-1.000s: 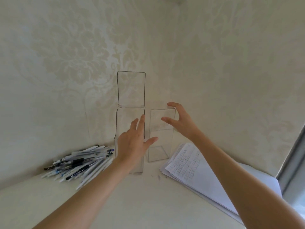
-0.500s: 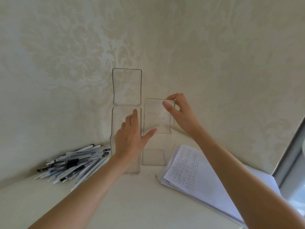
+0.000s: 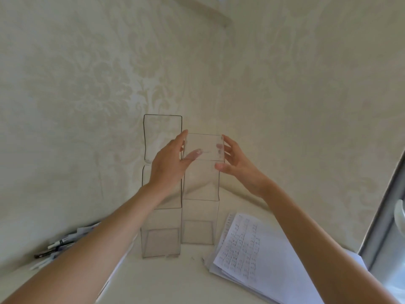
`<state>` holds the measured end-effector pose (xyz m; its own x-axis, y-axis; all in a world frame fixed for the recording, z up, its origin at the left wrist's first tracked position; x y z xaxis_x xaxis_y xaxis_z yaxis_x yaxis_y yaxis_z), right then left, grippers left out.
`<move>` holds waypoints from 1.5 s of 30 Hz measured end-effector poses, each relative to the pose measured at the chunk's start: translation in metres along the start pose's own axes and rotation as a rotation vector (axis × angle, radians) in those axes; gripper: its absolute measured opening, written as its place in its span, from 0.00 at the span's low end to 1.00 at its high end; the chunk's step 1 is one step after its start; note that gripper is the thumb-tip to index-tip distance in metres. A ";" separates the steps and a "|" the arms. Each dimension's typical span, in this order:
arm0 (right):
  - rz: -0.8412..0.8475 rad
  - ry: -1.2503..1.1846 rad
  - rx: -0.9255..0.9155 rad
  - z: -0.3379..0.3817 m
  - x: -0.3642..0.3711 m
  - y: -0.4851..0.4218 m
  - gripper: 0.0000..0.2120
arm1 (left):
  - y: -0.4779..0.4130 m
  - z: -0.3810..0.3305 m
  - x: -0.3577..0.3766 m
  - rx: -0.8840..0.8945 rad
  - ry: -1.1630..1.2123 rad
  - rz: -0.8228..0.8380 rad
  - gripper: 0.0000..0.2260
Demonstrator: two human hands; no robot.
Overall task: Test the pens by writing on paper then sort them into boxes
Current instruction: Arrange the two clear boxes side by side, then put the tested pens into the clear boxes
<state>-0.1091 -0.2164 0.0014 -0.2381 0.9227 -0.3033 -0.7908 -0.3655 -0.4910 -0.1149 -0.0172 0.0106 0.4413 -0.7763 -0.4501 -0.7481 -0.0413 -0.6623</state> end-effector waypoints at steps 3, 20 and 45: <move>-0.054 0.043 -0.005 -0.003 0.002 -0.006 0.42 | -0.010 -0.006 0.002 -0.060 0.020 0.007 0.31; -0.369 0.174 0.248 0.013 0.001 -0.063 0.21 | 0.079 0.056 0.004 0.300 -0.474 0.180 0.26; -0.537 -0.044 0.419 -0.012 0.036 -0.022 0.18 | 0.086 0.056 0.006 0.348 -0.339 0.246 0.03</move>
<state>-0.0934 -0.1764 -0.0083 0.2330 0.9701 -0.0680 -0.9551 0.2151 -0.2039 -0.1488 0.0103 -0.0828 0.4516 -0.4883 -0.7467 -0.6665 0.3717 -0.6462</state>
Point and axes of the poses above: each hand's wrist, its own y-axis away from the middle knuckle, its own x-axis out of the palm, z = x × y, the point moved 1 cm from there along -y, towards the middle knuckle, and after that the axes turned 7 degrees about -x, right-handed, at the moved point
